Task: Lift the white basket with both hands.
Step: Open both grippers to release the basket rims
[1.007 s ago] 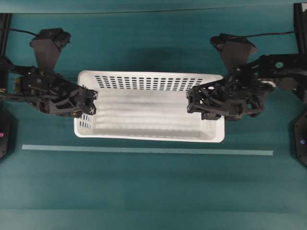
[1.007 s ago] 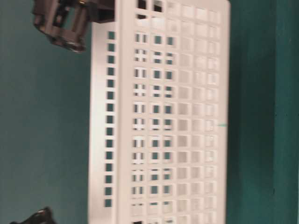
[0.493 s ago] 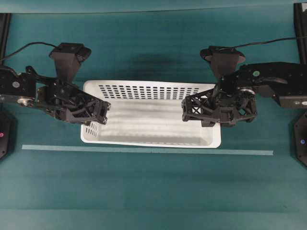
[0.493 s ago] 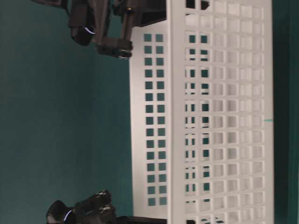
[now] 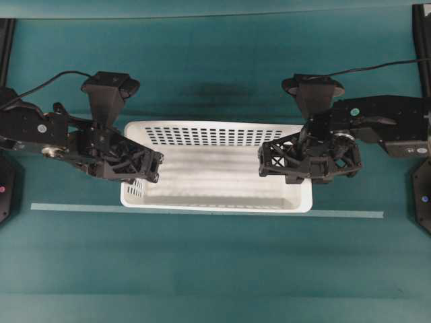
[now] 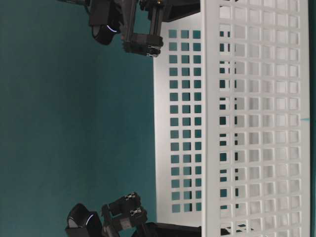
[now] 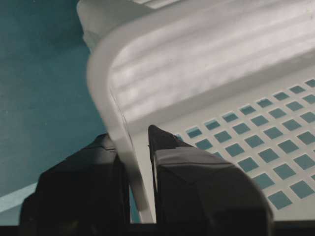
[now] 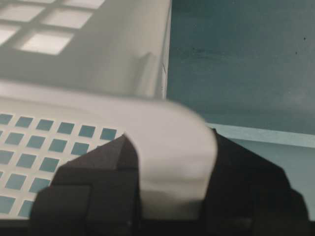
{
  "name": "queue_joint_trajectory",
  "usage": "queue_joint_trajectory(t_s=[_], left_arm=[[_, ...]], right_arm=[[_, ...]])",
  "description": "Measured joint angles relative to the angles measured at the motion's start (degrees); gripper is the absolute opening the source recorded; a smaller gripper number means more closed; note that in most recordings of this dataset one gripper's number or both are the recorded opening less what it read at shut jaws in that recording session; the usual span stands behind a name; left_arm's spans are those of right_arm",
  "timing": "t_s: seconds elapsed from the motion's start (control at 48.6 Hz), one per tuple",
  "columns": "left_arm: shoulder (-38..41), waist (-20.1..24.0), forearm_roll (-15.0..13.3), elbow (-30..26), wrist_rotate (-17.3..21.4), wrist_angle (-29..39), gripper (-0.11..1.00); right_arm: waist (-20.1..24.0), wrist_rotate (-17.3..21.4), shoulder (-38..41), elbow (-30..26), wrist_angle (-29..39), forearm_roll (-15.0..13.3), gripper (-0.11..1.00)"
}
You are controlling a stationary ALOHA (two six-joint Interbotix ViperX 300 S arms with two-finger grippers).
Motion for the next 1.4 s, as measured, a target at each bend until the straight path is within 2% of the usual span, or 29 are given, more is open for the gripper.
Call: queue_joint_trajectory(t_s=[0.432,1.069,1.172,1.398], left_arm=[[0.5,0.0,0.1,-0.4,-0.4,0.1,0.03],[0.9,-0.1,0.1,-1.2,-0.4,1.6,0.03],[0.9,-0.1,0.1,-1.2,-0.4,1.6,0.03],[1.0,-0.1,0.0,-1.2,-0.4,1.6,0.03]], right_arm=[[0.1,0.0,0.8,0.5,-0.9,0.1,0.19],[-0.1,-1.6,0.3,4.4,-9.3,0.9,0.19],[-0.3,-1.9,0.3,4.7,-10.5,0.9,0.32],[-0.1,-3.9,0.4,4.3,-14.5,1.2,0.87]])
